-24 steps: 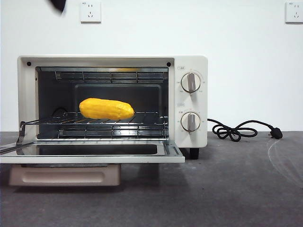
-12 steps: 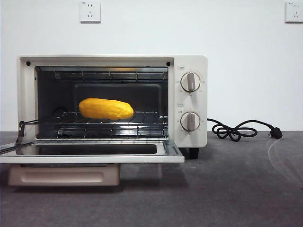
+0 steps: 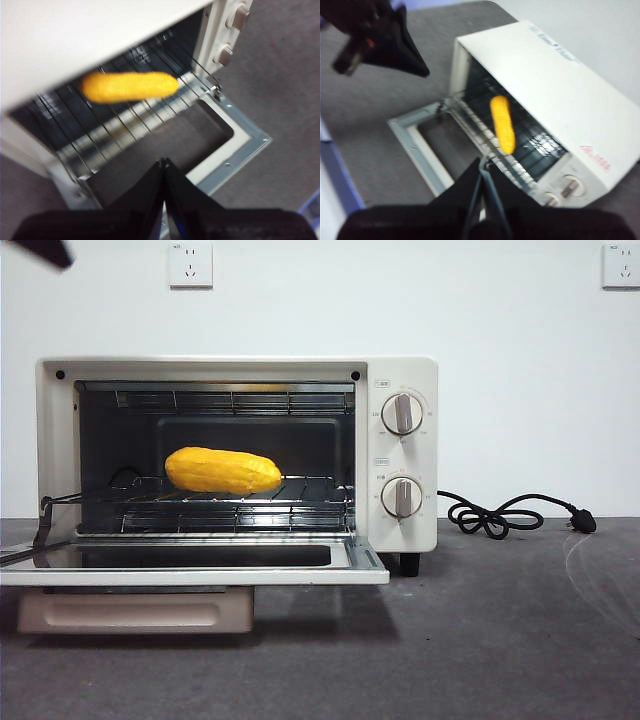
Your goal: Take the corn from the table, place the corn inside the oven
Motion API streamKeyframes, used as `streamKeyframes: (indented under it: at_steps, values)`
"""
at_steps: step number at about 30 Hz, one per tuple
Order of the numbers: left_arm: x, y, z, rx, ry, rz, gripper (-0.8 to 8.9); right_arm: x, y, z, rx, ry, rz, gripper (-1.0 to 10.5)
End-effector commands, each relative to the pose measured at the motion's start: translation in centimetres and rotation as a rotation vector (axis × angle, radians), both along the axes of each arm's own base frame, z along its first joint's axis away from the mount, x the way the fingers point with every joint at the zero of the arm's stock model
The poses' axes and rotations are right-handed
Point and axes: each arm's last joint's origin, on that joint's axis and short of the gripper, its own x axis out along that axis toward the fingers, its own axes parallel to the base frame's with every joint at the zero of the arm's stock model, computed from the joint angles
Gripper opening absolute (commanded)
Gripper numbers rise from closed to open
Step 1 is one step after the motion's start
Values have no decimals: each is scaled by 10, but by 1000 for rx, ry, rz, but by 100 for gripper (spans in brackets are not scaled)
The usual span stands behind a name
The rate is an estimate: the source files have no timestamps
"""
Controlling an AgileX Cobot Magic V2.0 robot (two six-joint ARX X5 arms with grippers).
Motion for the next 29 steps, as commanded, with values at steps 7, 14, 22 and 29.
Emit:
streamKeyframes:
  at_steps: [7, 14, 22, 29]
  values:
    - [11, 75, -50, -381, 131, 206, -9, 33, -25, -4, 62, 154, 65, -10]
    - [13, 93, -82, -416, 204, 330, -9, 57, -40, -17, 62, 218, 40, -10]
    - [36, 101, -115, -424, 372, 336, -9, 71, -51, -32, 60, 267, 51, -10]
    - [59, 108, -156, -451, 557, 366, -9, 75, -54, -43, 39, 288, 55, -10]
